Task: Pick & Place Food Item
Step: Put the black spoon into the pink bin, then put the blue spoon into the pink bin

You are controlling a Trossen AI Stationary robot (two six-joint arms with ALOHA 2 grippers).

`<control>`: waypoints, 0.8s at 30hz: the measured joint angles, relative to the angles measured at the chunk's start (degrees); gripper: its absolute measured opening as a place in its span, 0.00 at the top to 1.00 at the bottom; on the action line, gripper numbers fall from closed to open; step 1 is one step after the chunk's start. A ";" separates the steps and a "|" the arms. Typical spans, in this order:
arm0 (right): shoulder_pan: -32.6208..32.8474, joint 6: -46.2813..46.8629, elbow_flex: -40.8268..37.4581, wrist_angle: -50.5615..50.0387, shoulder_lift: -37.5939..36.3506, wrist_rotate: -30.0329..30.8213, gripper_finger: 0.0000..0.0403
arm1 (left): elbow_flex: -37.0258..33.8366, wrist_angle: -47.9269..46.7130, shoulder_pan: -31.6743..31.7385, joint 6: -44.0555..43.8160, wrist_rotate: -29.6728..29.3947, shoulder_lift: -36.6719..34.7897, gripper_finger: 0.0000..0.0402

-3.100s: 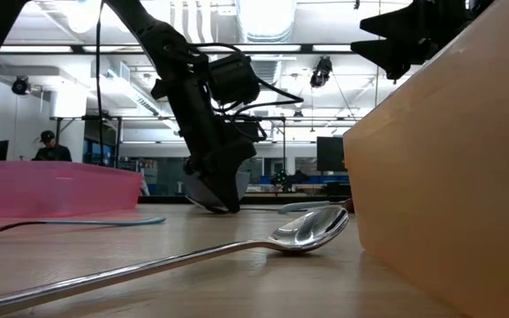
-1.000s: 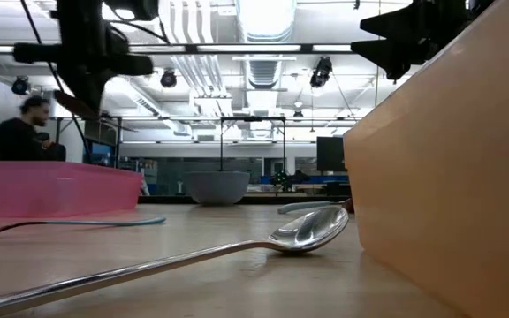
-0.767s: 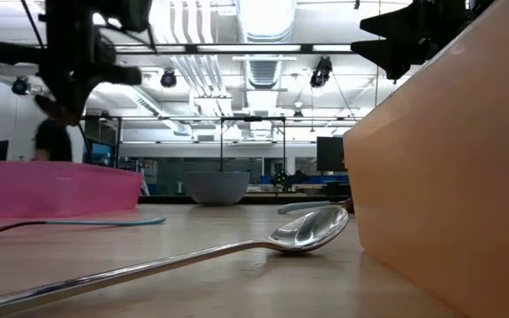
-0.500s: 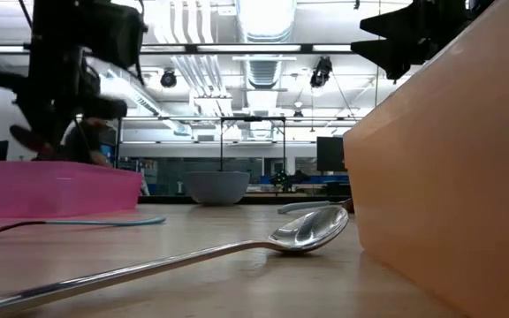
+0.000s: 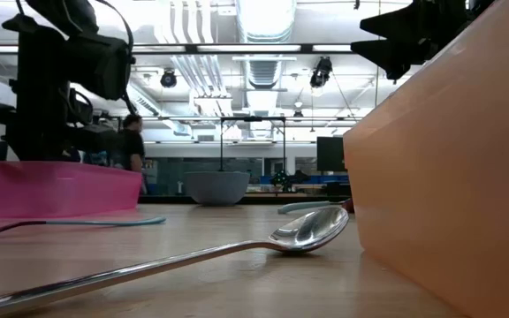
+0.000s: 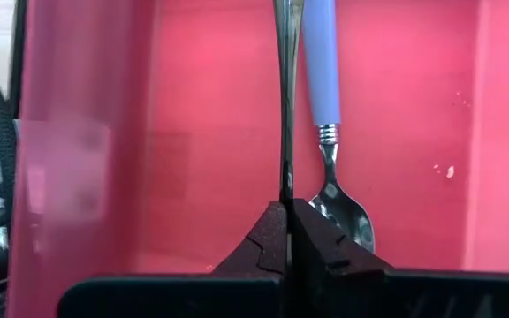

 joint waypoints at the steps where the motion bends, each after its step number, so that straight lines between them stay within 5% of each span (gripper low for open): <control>1: 0.00 -0.03 0.00 0.00 0.00 0.00 0.22 | -0.11 0.21 0.00 0.00 -0.01 0.00 1.00; 13: 0.00 -0.08 0.00 0.00 0.00 0.00 0.22 | -2.48 3.27 0.04 -2.01 0.66 0.00 0.97; 24: 0.02 -0.05 0.00 0.00 0.00 0.00 0.22 | -2.58 4.20 0.04 -1.79 0.85 -0.06 0.59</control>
